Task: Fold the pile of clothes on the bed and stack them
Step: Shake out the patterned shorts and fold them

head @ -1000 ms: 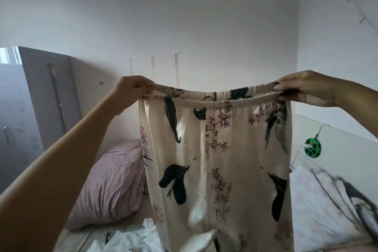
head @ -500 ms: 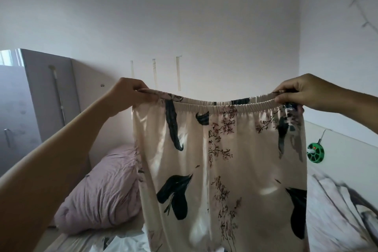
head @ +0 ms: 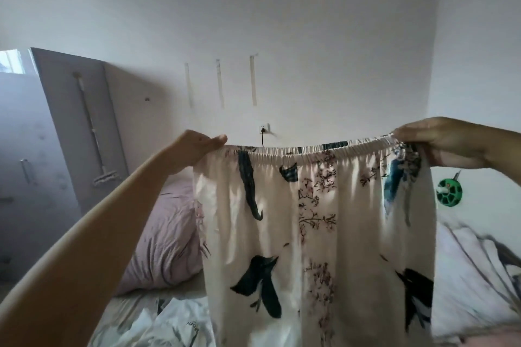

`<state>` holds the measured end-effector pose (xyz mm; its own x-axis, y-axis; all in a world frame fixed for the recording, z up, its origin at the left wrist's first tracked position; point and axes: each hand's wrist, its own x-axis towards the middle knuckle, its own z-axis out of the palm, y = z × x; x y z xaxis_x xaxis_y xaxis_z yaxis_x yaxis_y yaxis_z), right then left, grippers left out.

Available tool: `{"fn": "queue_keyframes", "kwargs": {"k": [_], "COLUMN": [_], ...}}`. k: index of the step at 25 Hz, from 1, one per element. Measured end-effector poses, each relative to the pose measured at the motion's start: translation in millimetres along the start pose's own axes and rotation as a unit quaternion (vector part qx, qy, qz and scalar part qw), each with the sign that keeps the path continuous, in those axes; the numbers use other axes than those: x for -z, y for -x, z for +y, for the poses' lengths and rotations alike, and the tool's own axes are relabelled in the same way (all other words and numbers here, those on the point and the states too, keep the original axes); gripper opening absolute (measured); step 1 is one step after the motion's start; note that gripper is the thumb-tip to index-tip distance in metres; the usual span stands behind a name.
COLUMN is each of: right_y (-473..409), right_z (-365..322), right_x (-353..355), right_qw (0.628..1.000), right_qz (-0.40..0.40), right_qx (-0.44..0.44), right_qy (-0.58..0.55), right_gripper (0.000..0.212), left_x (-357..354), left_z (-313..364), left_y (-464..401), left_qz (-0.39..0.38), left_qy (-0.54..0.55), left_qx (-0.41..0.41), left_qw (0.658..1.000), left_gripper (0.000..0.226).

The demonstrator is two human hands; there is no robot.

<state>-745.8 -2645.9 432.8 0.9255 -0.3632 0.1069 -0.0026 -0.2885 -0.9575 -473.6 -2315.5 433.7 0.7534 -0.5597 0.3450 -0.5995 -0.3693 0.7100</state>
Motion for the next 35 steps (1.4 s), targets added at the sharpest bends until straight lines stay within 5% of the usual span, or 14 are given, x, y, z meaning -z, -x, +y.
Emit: {"fn": "queue_keyframes", "kwargs": {"k": [3,7,13,19,24,27,30,35], "right_y": [-27,-49,-39,-22,-14,-12,-9,-4], "right_z": [43,78,80,77,63,51,44,41], "right_x": [-33,-92,-166,-151,-127,-116,-108,-97], "right_qw": [0.986,0.951,0.995,0.988,0.992,1.000,0.998,0.998], "right_qz": [0.036,0.067,0.073,0.019,-0.020,-0.004,-0.007,-0.015], "right_qx": [-0.140,-0.180,-0.057,0.051,0.051,0.028,0.022,0.022], "right_qy": [-0.085,-0.244,-0.031,0.147,0.115,-0.002,-0.063,-0.062], "right_gripper": [0.026,0.025,0.029,0.024,0.024,0.035,0.040,0.042], "left_x": [-50,-111,-177,-161,-134,-138,-168,-183], "left_z": [-33,-35,4,34,11,-26,-36,-21], "left_y": [-11,-5,22,49,47,55,79,83], "left_qz": [0.034,-0.017,-0.137,-0.255,-0.174,-0.162,-0.216,-0.177], "left_qy": [-0.006,0.193,0.236,0.267,0.214,0.136,0.177,0.283], "left_qx": [0.141,0.229,0.158,0.119,0.023,0.010,0.015,-0.041], "left_qw": [0.989,0.954,0.949,0.921,0.961,0.977,0.960,0.942], "left_gripper": [0.054,0.045,0.044,0.043,0.023,0.091,0.110,0.033]}}
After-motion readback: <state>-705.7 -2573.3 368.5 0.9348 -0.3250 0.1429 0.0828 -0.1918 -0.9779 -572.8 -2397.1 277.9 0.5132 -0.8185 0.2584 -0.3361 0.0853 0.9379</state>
